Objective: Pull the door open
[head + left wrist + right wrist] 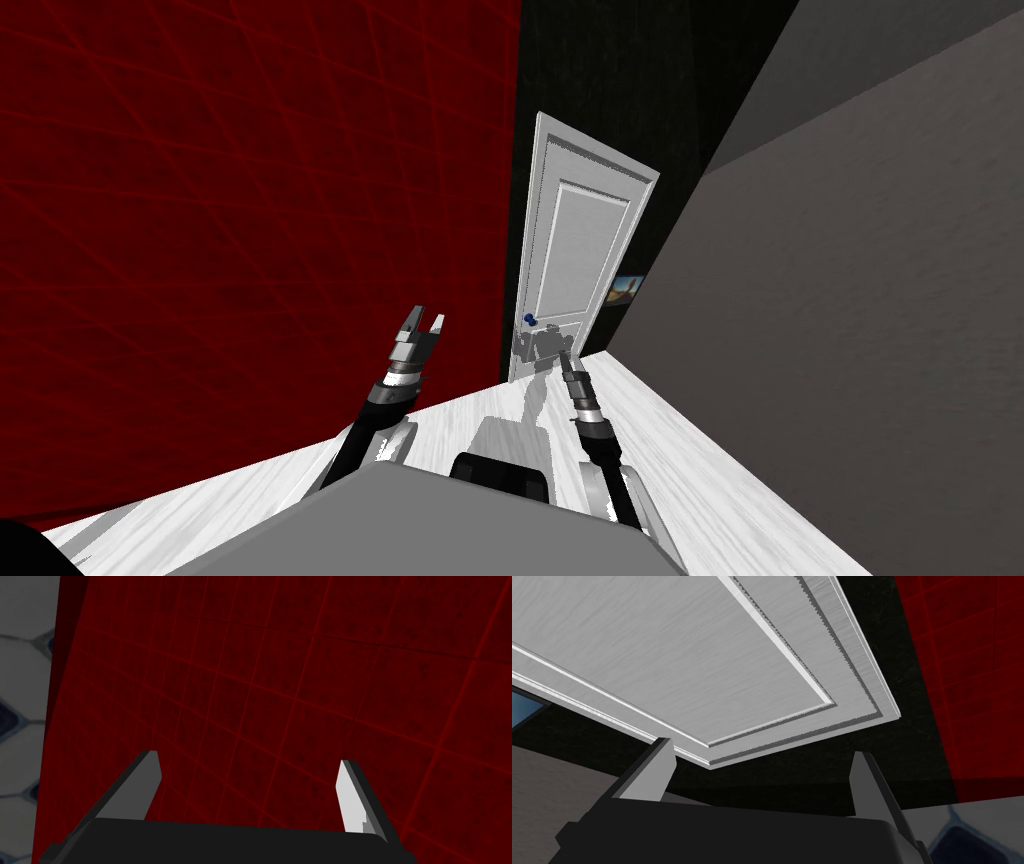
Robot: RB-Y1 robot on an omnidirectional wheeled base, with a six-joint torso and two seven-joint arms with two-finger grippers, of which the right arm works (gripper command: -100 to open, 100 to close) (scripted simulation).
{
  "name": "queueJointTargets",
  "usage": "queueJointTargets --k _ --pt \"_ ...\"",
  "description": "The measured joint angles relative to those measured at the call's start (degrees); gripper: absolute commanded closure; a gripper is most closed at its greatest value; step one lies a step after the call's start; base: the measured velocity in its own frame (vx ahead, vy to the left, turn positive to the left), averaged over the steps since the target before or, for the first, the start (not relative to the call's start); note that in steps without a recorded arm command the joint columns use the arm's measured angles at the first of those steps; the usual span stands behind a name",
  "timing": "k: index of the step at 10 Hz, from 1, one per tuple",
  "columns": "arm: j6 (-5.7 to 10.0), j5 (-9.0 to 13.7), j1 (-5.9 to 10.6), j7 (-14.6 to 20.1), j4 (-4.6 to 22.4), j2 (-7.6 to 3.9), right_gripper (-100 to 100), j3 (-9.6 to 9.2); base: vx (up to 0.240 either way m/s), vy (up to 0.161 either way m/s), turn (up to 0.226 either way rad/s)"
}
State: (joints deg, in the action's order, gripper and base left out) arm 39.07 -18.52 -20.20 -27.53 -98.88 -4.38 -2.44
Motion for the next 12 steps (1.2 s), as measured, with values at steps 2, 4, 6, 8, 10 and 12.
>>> queueJointTargets --k 2,4,6,8,10,12 --pt "0.84 -1.2 0.63 -2.1 2.8 -0.15 -100 0.08 0.08 -0.048 0.033" --pt "1.54 -2.4 1.06 -4.2 5.2 -0.32 -100 0.12 0.067 -0.036 0.015" --pt "2.13 -3.2 1.79 -5.8 7.5 -0.65 -100 0.36 0.052 -0.034 0.02" --pt "2.92 -4.1 2.16 -7.5 9.7 -0.74 -100 0.43 0.071 -0.036 0.018" --pt "3.81 -5.6 2.8 -10.0 12.7 -0.55 -100 0.34 0.074 -0.046 0.02" --pt "4.7 -6.7 3.15 -12.0 15.2 -0.87 -100 0.5 0.076 -0.04 0.018"
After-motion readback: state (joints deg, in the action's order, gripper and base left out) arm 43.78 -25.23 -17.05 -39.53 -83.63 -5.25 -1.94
